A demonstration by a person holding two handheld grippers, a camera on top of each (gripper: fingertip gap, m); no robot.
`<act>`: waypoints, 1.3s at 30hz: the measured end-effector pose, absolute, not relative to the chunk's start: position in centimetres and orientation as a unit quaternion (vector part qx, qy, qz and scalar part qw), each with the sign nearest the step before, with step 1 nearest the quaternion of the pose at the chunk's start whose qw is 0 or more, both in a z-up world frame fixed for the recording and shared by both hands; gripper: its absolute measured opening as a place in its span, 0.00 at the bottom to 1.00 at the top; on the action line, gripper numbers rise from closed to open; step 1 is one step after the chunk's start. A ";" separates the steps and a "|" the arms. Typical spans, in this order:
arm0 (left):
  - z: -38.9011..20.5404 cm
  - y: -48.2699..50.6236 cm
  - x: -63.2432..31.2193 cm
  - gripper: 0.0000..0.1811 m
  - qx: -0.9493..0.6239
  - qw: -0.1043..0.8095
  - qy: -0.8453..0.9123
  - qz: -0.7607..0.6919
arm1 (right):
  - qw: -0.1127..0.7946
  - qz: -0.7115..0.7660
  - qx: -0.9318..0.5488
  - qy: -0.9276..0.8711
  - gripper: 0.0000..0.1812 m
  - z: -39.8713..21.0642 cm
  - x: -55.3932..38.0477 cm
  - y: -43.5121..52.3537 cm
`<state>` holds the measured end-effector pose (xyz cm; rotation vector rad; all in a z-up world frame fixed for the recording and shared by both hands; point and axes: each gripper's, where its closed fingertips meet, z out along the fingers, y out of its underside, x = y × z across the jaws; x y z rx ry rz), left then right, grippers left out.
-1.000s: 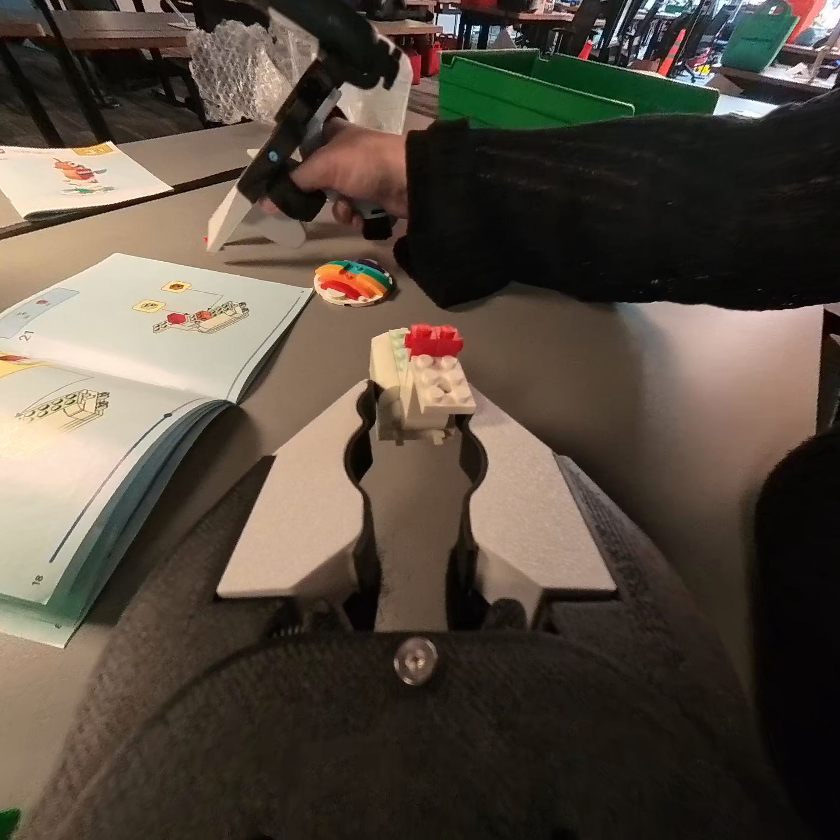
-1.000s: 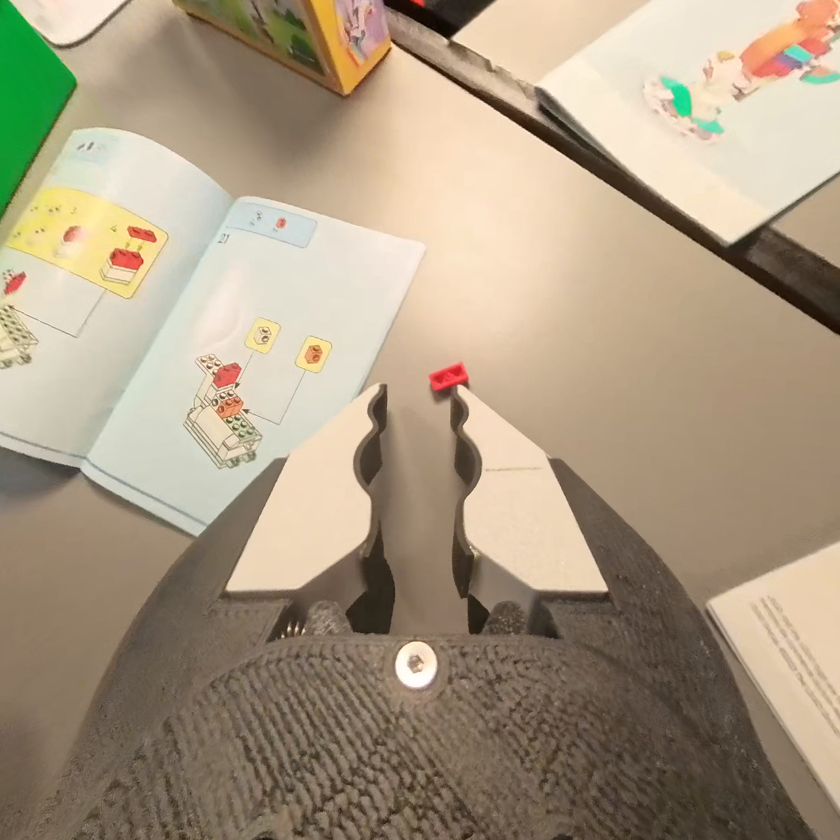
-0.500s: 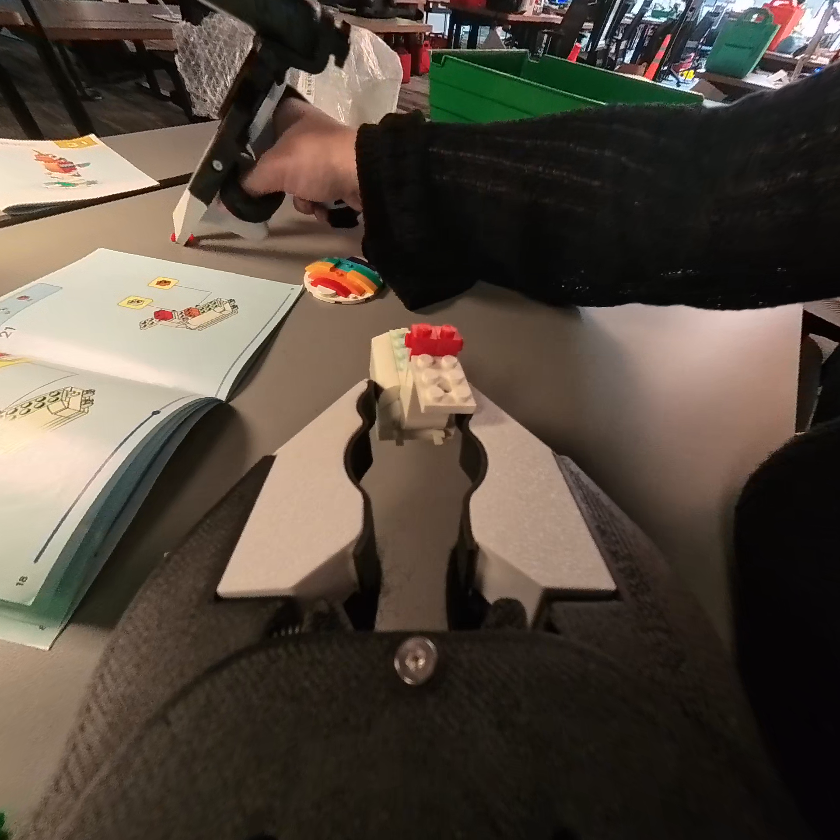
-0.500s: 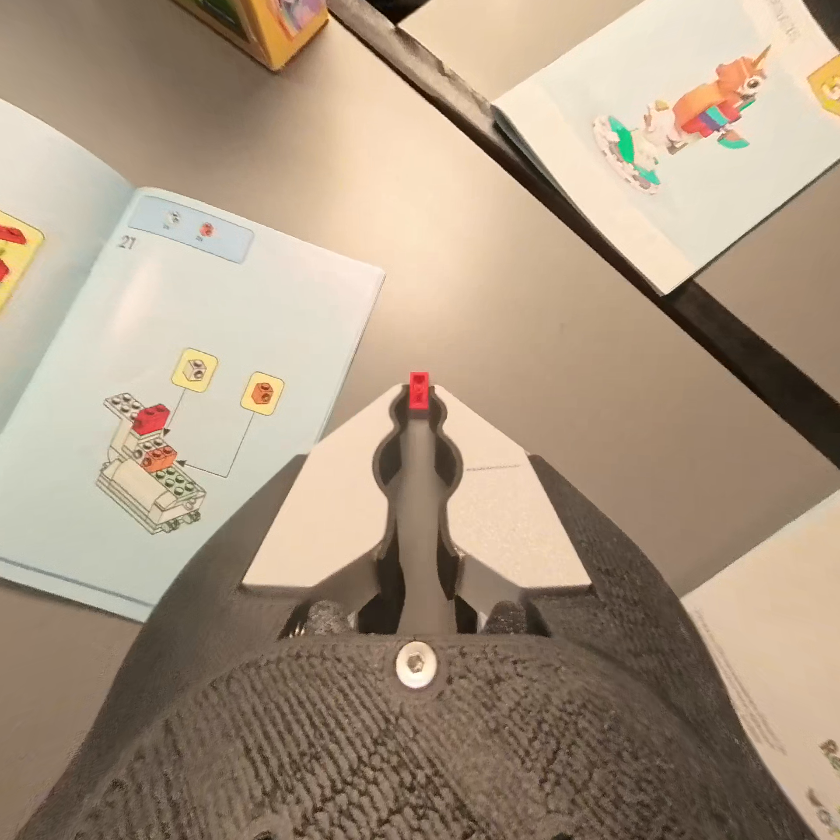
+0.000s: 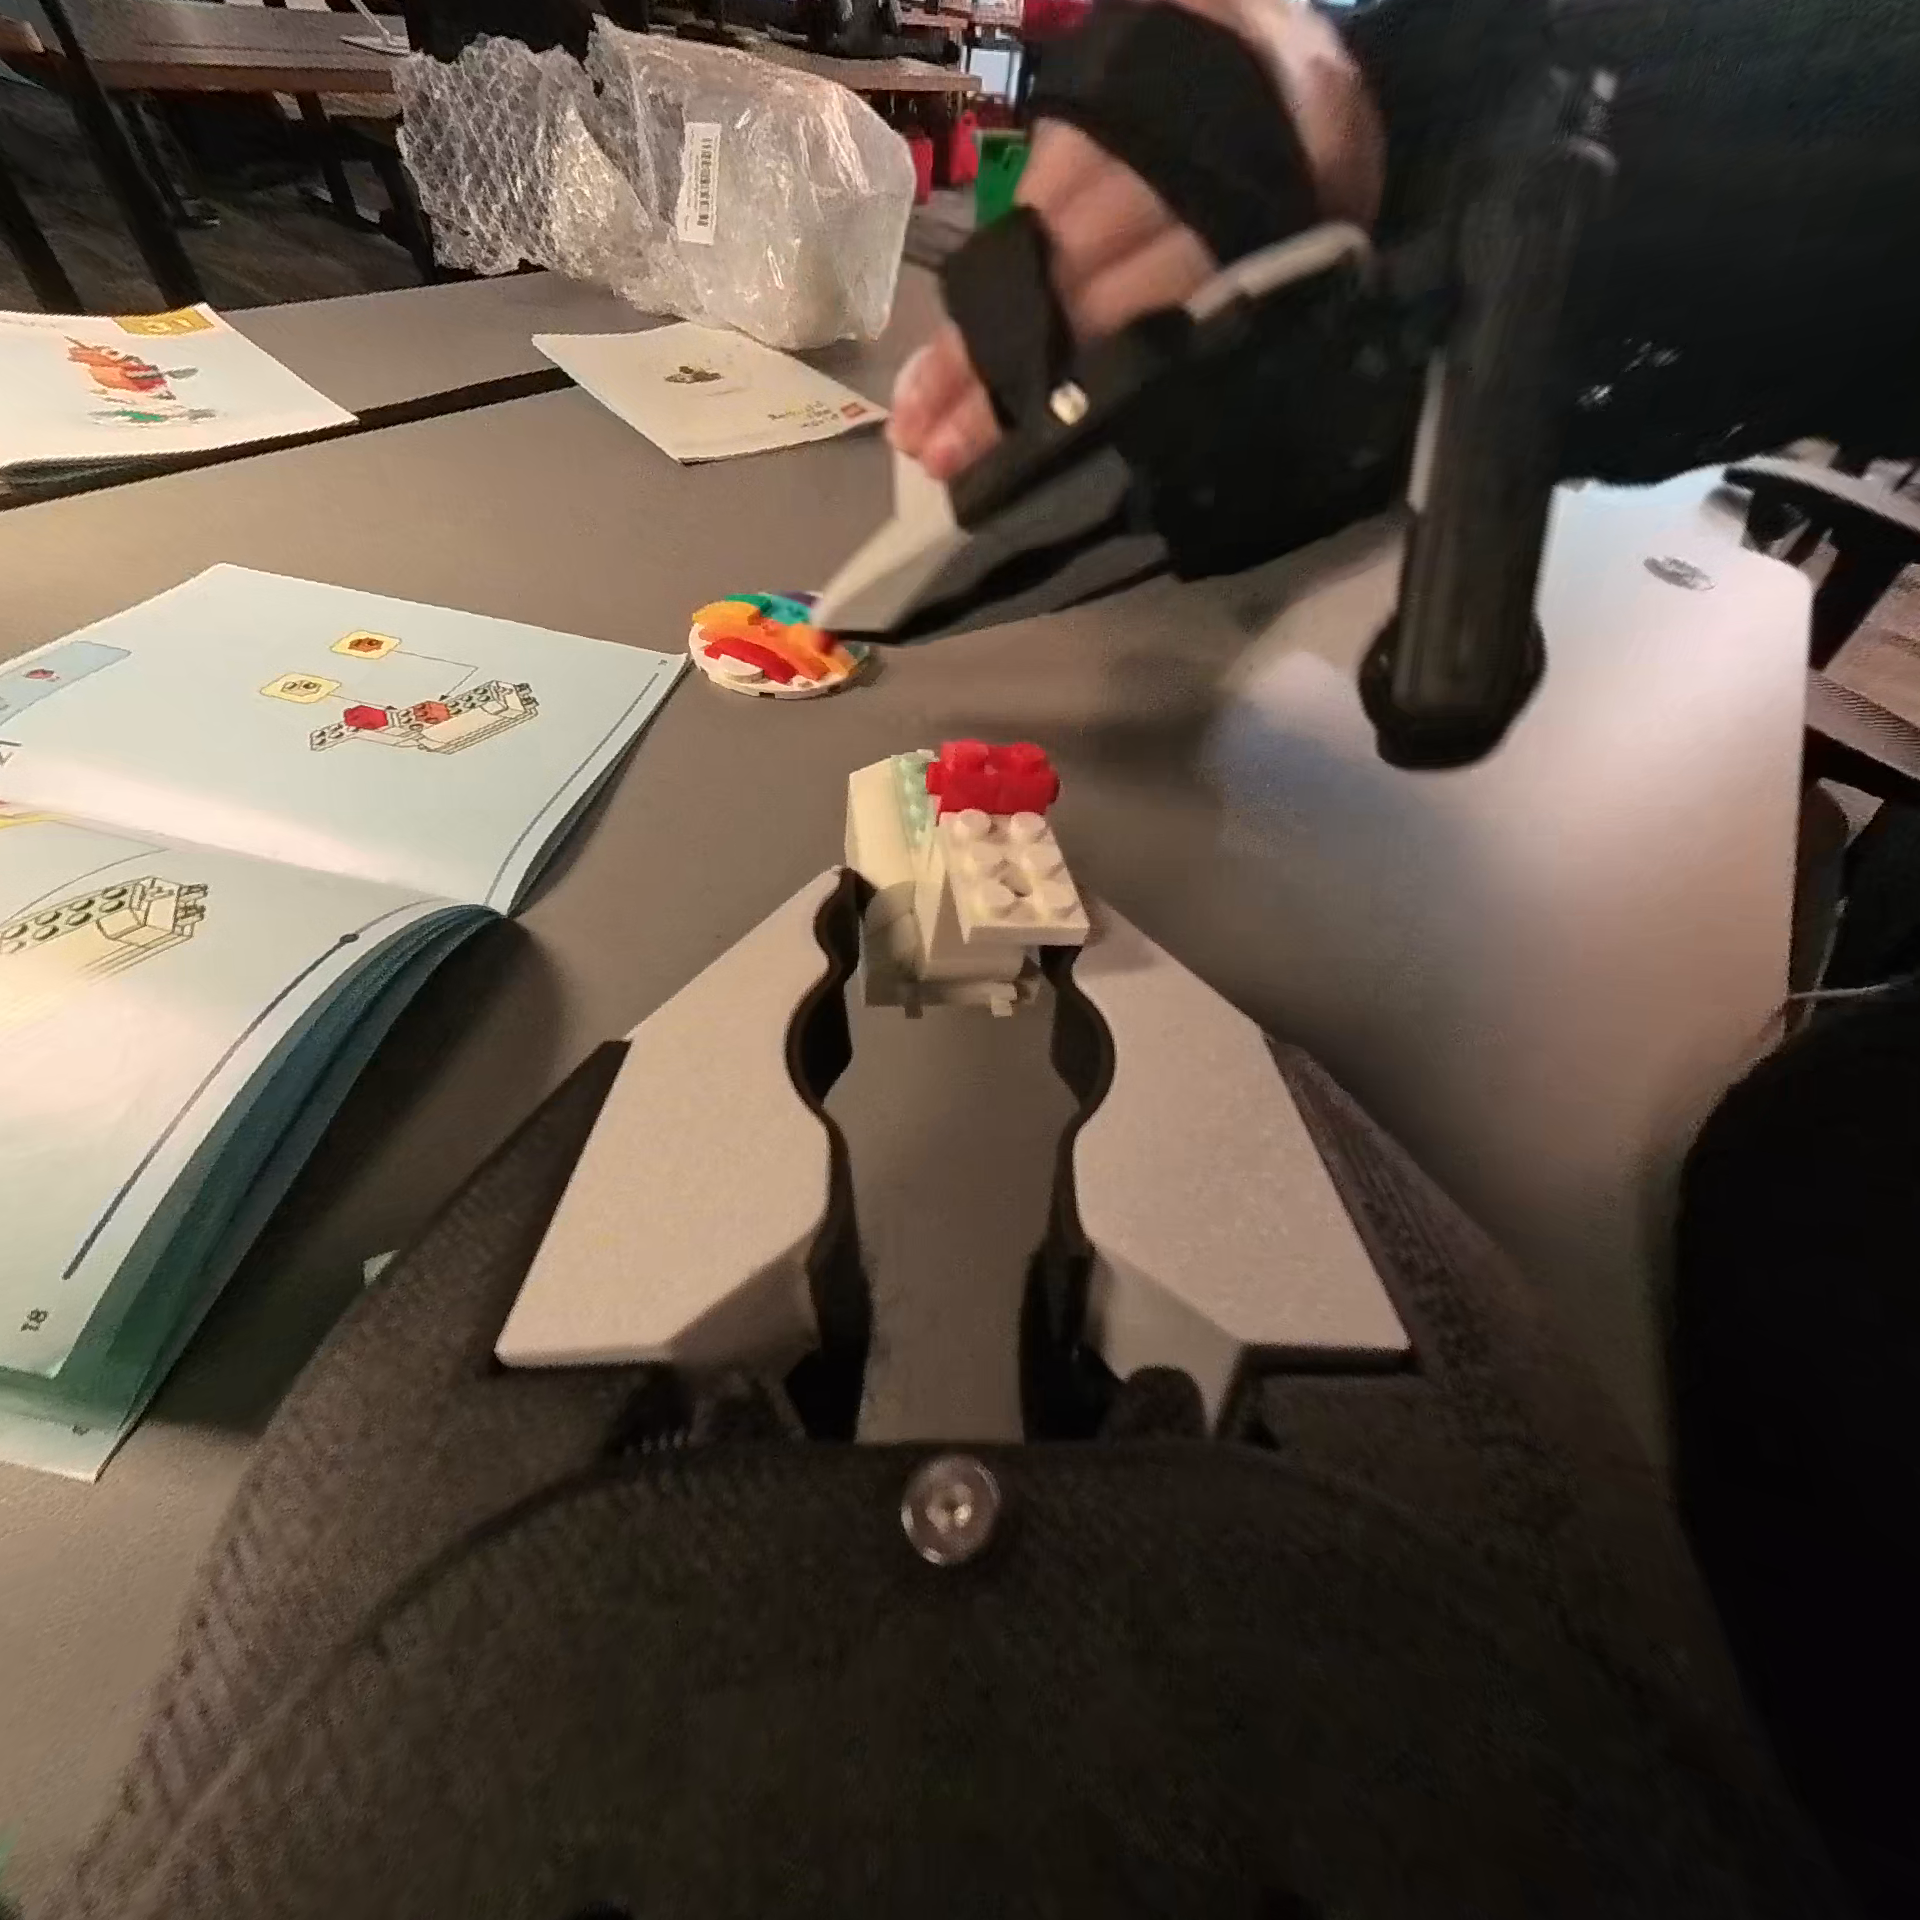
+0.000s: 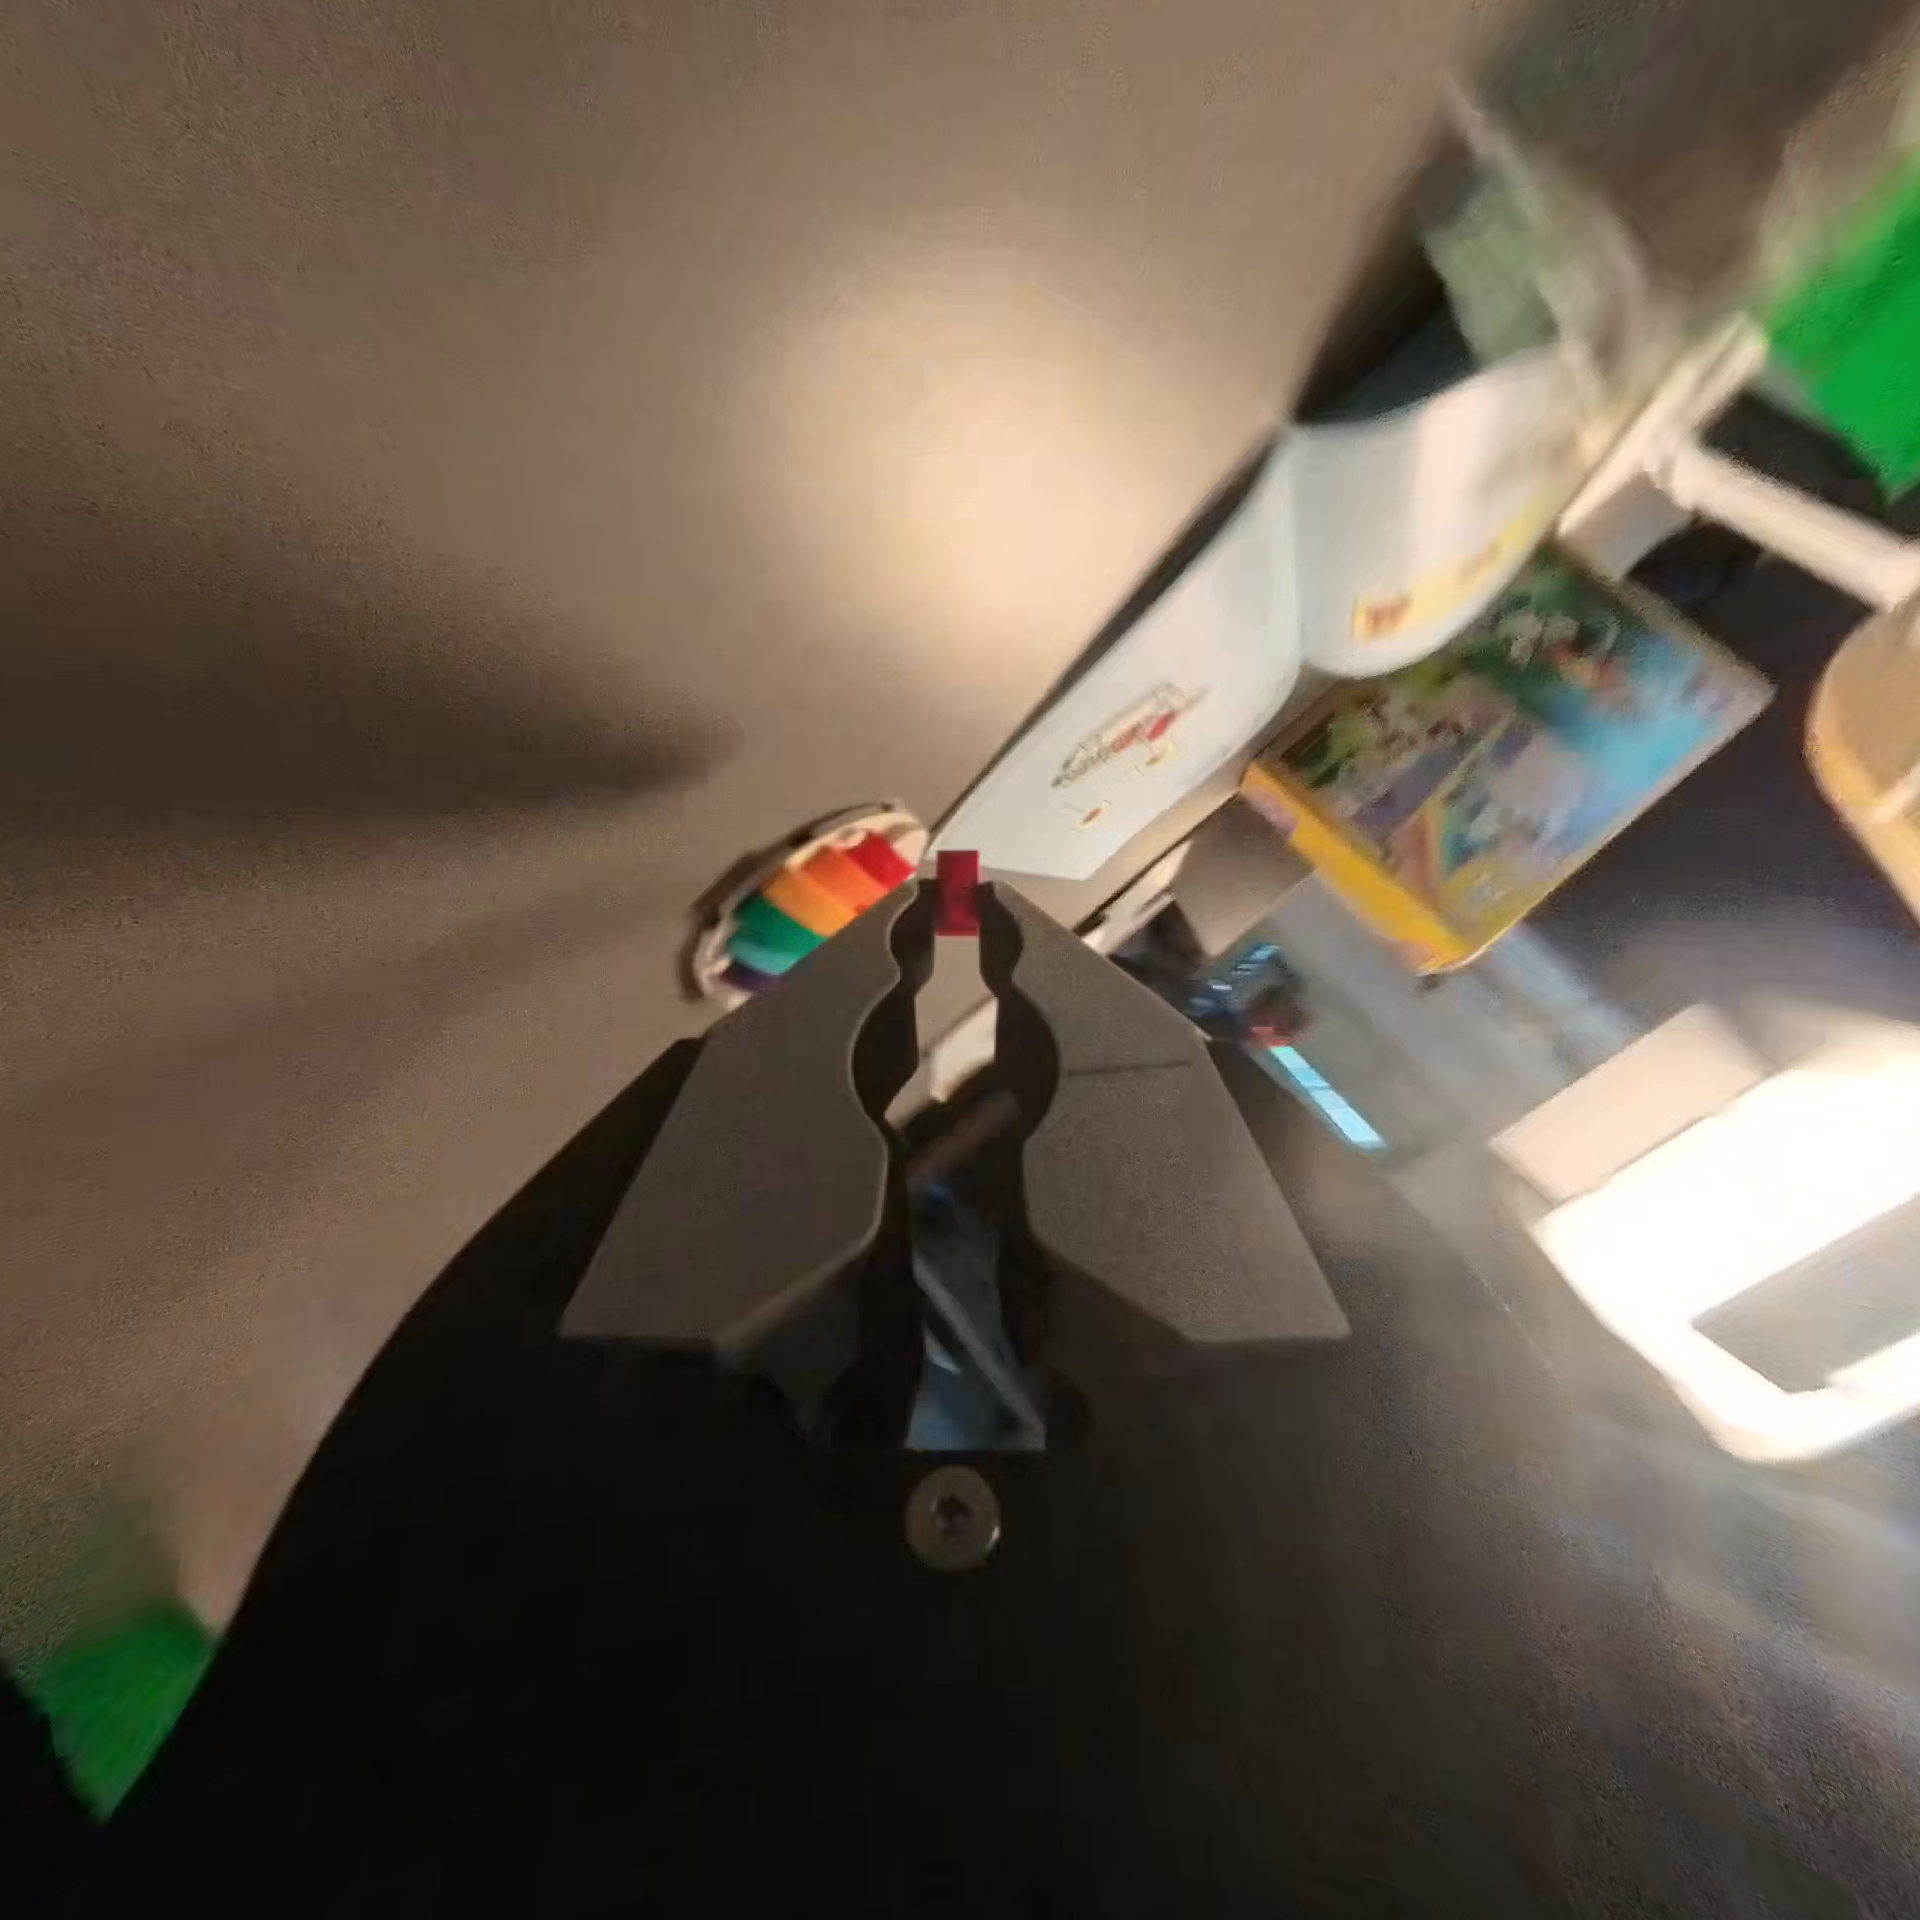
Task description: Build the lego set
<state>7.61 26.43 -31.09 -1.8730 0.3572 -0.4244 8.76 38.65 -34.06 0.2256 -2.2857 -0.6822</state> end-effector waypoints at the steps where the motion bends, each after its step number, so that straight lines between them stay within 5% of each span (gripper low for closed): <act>1: -31.1 26.4 7.7 0.18 -0.795 0.560 0.152 -0.180 | 0.346 -0.305 0.130 -0.878 0.04 -34.1 9.5 38.5; 9: -31.1 26.5 7.6 0.18 -0.796 0.558 0.149 -0.182 | 0.243 -0.341 0.341 -0.842 0.03 -36.6 13.0 35.9; 17: -31.2 26.4 7.6 0.18 -0.796 0.557 0.150 -0.185 | 0.203 -0.291 0.382 -0.853 0.04 -37.1 13.9 33.5; 22: -31.1 26.3 7.9 0.18 -0.794 0.556 0.153 -0.192 | 0.172 -0.202 0.150 -0.953 0.24 -36.2 15.3 34.5; 29: -31.0 26.2 8.3 0.19 -0.790 0.555 0.158 -0.205 | 0.172 0.206 -0.330 -0.905 0.19 -33.8 12.8 32.9; 39: -30.9 26.1 8.3 0.18 -0.787 0.557 0.157 -0.215 | 0.130 0.284 -0.417 -0.853 0.15 -36.6 12.6 33.2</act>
